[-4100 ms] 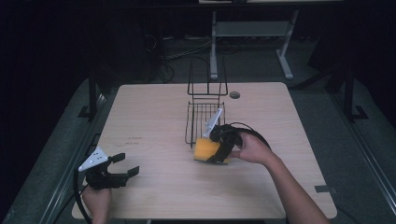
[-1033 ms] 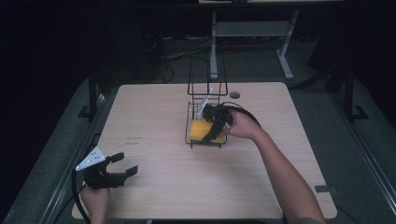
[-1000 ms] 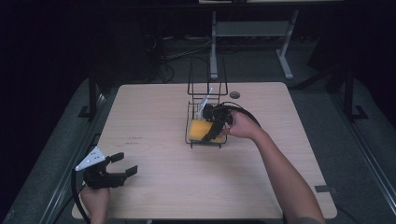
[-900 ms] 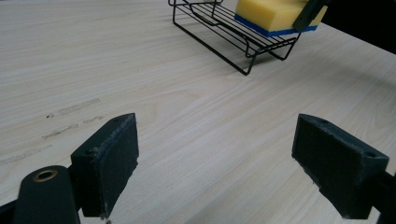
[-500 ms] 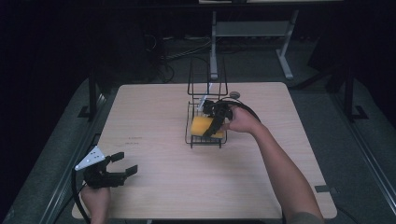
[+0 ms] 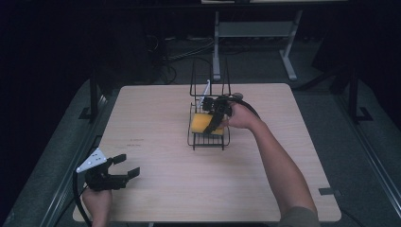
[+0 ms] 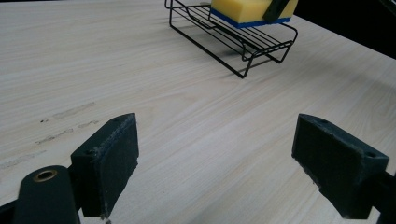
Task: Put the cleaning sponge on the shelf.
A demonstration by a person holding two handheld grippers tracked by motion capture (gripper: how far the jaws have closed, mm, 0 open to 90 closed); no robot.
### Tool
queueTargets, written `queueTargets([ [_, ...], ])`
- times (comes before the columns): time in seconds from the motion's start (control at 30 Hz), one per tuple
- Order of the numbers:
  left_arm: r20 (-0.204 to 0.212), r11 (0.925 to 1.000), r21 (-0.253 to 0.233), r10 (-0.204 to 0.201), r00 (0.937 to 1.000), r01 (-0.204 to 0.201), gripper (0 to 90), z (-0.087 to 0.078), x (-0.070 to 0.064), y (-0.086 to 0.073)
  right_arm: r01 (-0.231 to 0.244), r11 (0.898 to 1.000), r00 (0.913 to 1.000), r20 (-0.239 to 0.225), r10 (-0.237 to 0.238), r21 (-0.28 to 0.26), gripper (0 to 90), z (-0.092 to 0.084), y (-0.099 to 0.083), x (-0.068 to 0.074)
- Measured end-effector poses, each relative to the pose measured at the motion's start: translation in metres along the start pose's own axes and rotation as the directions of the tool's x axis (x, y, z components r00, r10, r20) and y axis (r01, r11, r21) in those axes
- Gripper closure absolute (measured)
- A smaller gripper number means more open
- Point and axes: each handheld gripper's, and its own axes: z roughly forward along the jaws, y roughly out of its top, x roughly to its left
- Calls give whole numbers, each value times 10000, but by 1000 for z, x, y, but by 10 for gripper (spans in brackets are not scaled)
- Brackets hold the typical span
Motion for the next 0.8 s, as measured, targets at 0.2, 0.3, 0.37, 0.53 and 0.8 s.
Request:
queueTargets([
  [0.2,48,10000,31,-16,10000,16,142,-1,0,0,-119,9997,9999,-9,120,211,216,8,-4,-2],
  [0.3,30,10000,65,-2,10000,2,142,0,0,0,-6,9999,10000,91,4,159,216,10,-6,-1],
  [0.37,31,10000,71,7,10000,-7,142,0,-1,0,44,9999,10000,66,-45,149,216,12,-7,-1],
  [0.53,32,10000,75,12,10000,-12,141,0,-1,0,-22,10000,10000,52,22,-59,216,19,-12,0],
  [0.8,33,10000,95,-19,10000,19,142,0,0,-1,58,10000,9999,-88,-58,46,215,24,-14,0],
])
